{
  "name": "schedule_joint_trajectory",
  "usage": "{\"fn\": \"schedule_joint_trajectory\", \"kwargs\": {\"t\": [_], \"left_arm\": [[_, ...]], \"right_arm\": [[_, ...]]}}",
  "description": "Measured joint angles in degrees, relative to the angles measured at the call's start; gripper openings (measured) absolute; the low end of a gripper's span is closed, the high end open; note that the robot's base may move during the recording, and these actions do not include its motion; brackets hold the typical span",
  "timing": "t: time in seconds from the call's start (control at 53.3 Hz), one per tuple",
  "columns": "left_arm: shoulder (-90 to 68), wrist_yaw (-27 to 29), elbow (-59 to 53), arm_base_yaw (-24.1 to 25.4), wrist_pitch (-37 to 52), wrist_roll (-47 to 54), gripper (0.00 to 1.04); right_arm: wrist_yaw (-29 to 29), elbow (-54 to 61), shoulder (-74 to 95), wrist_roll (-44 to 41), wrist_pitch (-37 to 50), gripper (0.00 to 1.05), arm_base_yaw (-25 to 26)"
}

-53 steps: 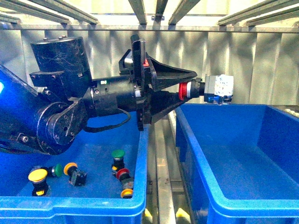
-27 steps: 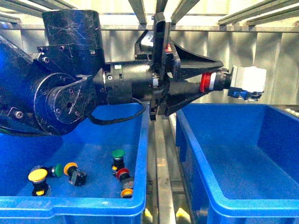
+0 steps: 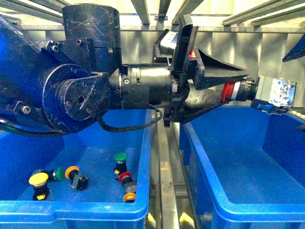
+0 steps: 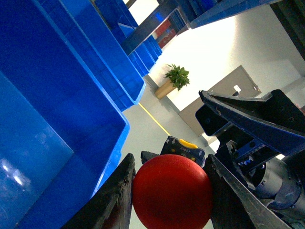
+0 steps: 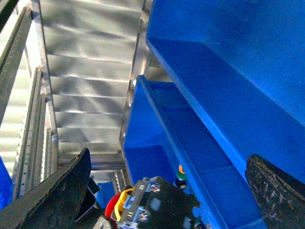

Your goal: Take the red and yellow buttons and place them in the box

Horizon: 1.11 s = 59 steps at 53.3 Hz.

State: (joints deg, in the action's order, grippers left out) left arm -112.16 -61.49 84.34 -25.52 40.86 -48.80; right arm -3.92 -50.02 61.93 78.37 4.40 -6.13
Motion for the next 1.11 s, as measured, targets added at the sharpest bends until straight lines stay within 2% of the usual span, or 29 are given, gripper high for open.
{"fn": "schedule_joint_trajectory", "kwargs": {"t": [0.338,0.601,0.957,1.014,1.107], "left_arm": [[0.0,0.2,0.2,-1.8,-2.0,1.9,0.35],[0.0,0.5,1.0,-2.2,-3.6,2.9,0.35],[-1.0,1.4,1.8,-3.5,-5.1,3.6,0.34],[-1.5,1.4,2.4,-3.8,-5.2,4.0,0.34],[-2.0,1.5,3.3,-4.4,-6.3,4.7,0.34]], "right_arm": [[-1.8,-0.7,1.1,1.0,0.5,0.98,-3.6],[-2.6,-0.7,2.0,1.7,-0.2,0.98,-2.2],[-2.3,-1.7,2.2,3.1,-3.4,0.44,0.1],[-2.4,-1.9,2.2,3.4,-3.5,0.39,0.3],[-2.3,-2.1,2.2,3.5,-3.9,0.37,1.0]]}}
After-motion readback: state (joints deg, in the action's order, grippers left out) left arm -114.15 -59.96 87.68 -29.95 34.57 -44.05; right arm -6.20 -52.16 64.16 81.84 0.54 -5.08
